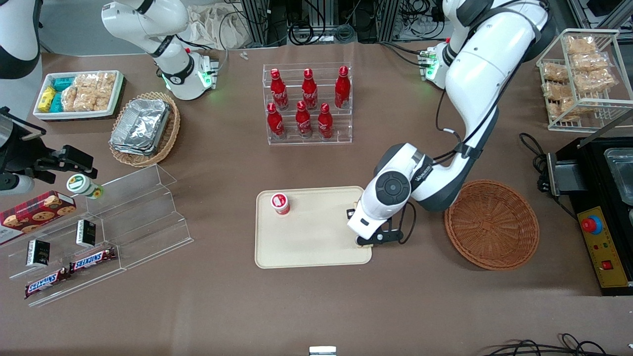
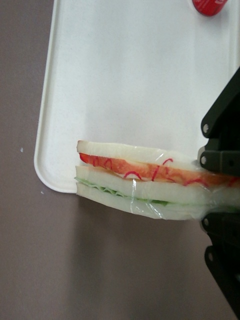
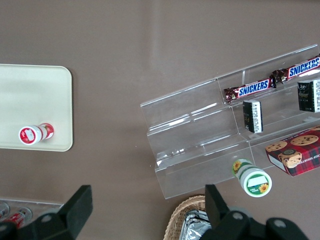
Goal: Place sandwich from basket to tray
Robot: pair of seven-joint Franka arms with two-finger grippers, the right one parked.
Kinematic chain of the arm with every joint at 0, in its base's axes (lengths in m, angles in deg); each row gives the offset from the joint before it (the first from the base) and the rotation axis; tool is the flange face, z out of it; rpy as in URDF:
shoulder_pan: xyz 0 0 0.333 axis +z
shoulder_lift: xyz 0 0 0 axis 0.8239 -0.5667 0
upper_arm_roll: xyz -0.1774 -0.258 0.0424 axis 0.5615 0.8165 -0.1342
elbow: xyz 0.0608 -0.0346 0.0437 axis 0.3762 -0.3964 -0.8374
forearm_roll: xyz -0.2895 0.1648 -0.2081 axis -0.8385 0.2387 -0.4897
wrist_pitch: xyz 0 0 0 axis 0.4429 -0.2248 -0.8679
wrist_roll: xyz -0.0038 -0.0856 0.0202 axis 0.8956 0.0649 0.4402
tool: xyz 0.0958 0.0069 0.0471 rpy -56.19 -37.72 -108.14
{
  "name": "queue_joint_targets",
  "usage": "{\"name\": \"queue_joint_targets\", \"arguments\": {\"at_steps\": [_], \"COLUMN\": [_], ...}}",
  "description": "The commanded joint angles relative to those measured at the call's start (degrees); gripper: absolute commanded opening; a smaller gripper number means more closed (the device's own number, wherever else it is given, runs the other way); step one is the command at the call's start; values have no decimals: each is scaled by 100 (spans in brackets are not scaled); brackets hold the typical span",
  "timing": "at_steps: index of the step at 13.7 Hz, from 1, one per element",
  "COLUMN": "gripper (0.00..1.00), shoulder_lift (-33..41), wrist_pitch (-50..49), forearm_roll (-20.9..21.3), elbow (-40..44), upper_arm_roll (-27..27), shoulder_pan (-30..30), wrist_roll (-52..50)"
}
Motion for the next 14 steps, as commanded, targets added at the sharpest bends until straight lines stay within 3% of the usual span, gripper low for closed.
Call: {"name": "queue_joint_targets", "arguments": {"at_steps": [1,6,8,9,10,11,14], "gripper": [0,2,17,32,71,99,99], "shoulder_lift": [-126,-284,-302,-302,-311,-319,-232], "wrist_pitch": [179,460,470,452,452,452,391], "forearm_roll": [125,169,178,178,187,178,169], "elbow": [121,95,94,94,86,77,59], "upper_arm_roll": [-19,-28,-37,-46,-81,-185,-213], "shoulder_pan": [-272,-397,-397,-388,-379,-379,-361], "wrist_roll": [-176,-317,-264,-247,-212,-98,-53]}}
